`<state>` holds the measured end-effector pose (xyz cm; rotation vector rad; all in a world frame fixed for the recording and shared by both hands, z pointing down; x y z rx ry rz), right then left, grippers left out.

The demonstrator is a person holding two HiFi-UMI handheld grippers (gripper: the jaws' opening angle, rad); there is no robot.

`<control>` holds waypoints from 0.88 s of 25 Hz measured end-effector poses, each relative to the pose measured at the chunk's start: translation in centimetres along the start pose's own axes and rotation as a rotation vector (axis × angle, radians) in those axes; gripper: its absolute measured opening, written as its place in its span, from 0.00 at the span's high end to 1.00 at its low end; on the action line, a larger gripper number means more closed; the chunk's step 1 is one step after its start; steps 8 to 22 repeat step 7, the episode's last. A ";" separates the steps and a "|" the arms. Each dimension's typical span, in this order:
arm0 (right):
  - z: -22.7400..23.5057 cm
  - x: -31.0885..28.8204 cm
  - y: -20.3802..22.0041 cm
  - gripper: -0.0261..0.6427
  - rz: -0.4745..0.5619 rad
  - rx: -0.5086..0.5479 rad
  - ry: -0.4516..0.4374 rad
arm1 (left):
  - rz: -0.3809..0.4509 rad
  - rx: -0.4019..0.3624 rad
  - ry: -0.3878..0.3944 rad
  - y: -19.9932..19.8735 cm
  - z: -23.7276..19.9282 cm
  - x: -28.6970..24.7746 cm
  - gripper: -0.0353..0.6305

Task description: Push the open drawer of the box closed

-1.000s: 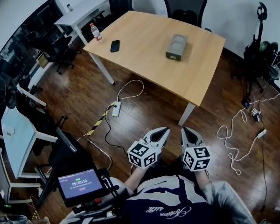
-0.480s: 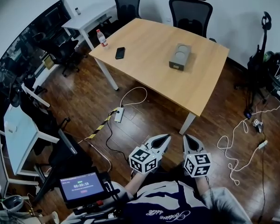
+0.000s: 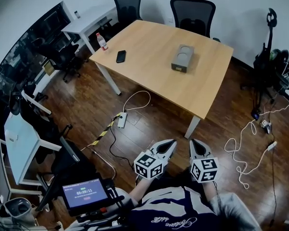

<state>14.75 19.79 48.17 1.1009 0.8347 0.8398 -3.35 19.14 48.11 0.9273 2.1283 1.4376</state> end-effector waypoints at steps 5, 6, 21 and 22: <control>0.0 0.3 0.2 0.96 -0.003 0.002 0.009 | 0.003 -0.001 0.010 -0.1 0.1 0.0 0.94; 0.0 0.3 0.2 0.96 -0.003 0.003 0.010 | 0.002 -0.003 0.011 -0.1 0.0 0.0 0.94; -0.1 0.3 0.2 0.96 -0.004 0.003 0.011 | 0.002 -0.004 0.012 -0.1 0.0 0.0 0.94; -0.1 0.3 0.2 0.96 -0.004 0.003 0.011 | 0.002 -0.004 0.012 -0.1 0.0 0.0 0.94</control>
Point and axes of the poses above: the fingertips, and each gripper's own axes: x backward along the fingers, z to its right, y out of its underside, the point moved 9 cm from there along x, backward along the fingers, and after that the axes turned 15 degrees about z, right-handed, at the moved point
